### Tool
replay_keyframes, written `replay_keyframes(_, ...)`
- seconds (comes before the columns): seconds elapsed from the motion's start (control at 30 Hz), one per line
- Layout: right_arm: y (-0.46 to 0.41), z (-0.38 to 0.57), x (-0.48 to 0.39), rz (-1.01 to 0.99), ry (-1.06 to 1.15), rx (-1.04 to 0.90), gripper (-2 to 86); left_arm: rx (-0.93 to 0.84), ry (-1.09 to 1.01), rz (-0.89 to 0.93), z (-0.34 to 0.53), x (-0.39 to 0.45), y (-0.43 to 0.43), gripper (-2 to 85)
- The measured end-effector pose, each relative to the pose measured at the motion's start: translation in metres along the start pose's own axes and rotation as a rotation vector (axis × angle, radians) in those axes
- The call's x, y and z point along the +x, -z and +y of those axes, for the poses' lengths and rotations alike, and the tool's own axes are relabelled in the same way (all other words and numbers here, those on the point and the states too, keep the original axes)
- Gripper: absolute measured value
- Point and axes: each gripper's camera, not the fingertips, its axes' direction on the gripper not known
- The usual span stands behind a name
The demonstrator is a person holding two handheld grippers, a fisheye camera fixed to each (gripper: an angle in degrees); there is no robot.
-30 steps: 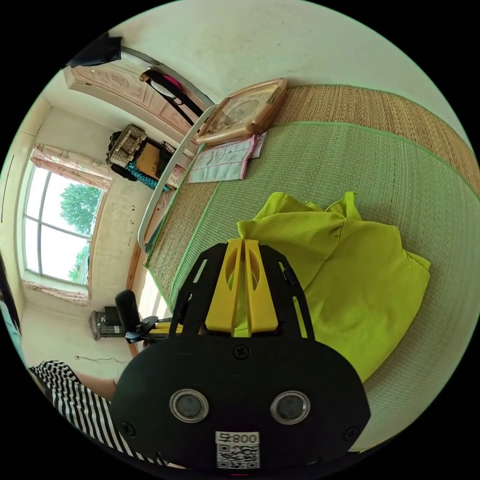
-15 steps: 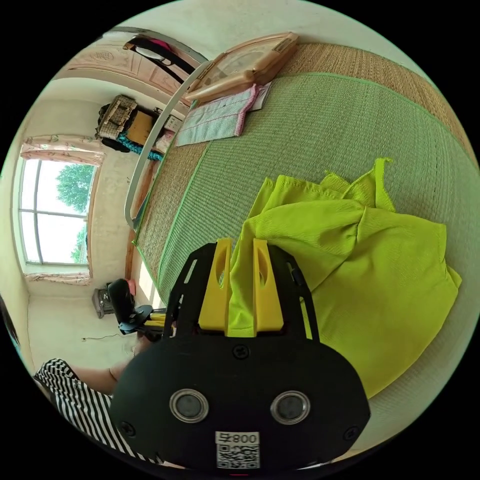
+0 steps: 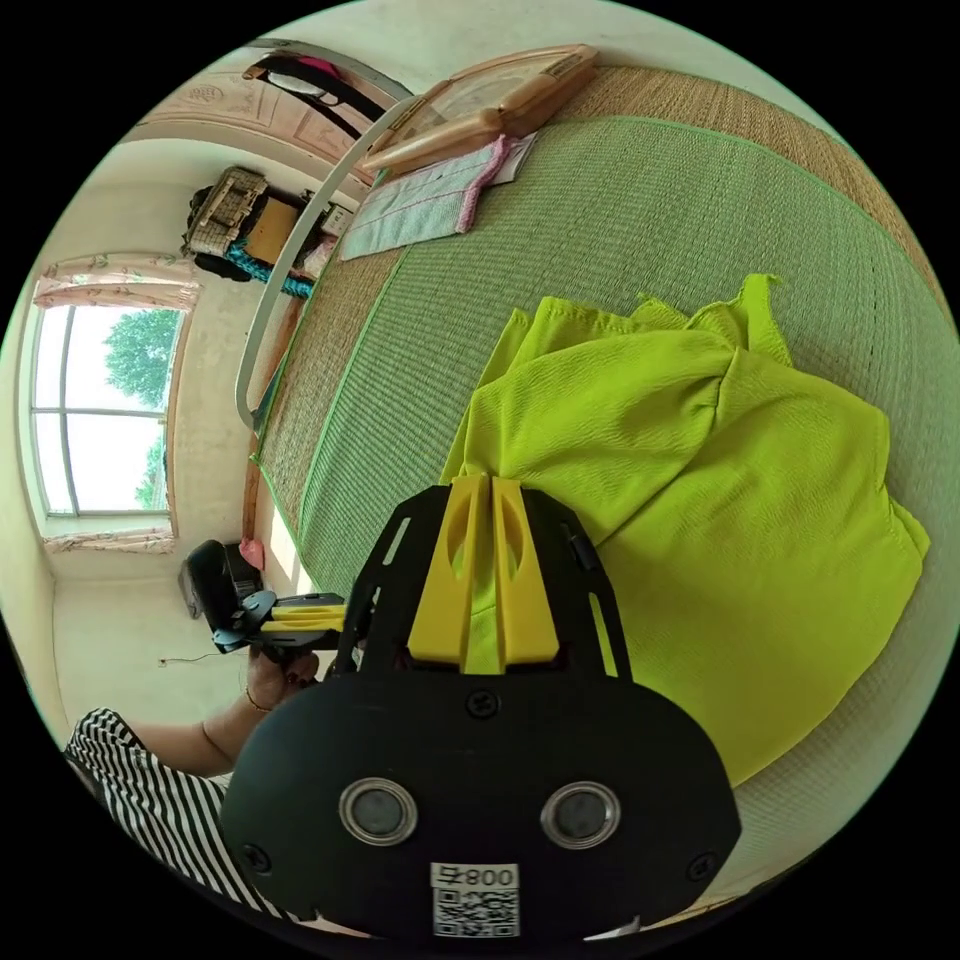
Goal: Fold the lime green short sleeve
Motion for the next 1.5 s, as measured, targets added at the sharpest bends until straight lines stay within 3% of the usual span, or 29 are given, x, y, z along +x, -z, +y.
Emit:
replay_keyframes(0.2,0.053,0.035,-0.020,-0.026,0.059,0.063,2.7,0.016,-0.050,-0.007,0.000,0.016,-0.008,1.0)
replay_keyframes(0.37,0.096,0.125,-0.002,-0.109,0.030,0.073,2.9,-0.033,-0.108,-0.052,0.000,0.032,-0.034,0.9)
replay_keyframes(0.47,0.102,0.177,0.004,-0.127,-0.001,0.054,3.2,-0.071,-0.122,-0.184,-0.005,0.032,-0.052,0.6)
replay_keyframes(0.6,0.098,0.219,0.002,-0.123,-0.045,0.023,4.6,-0.097,-0.090,-0.179,-0.008,0.026,-0.066,0.4)
replay_keyframes(0.73,0.126,0.265,-0.028,0.074,-0.058,0.156,8.3,-0.074,-0.140,-0.188,-0.002,0.049,-0.076,0.4)
replay_keyframes(0.87,0.108,0.292,-0.065,0.197,-0.039,0.137,9.1,-0.136,-0.177,-0.223,-0.002,0.063,-0.113,0.4)
replay_keyframes(1.5,0.054,0.290,-0.220,0.460,0.076,0.103,1.1,-0.159,-0.109,-0.295,-0.012,0.032,-0.209,0.2)
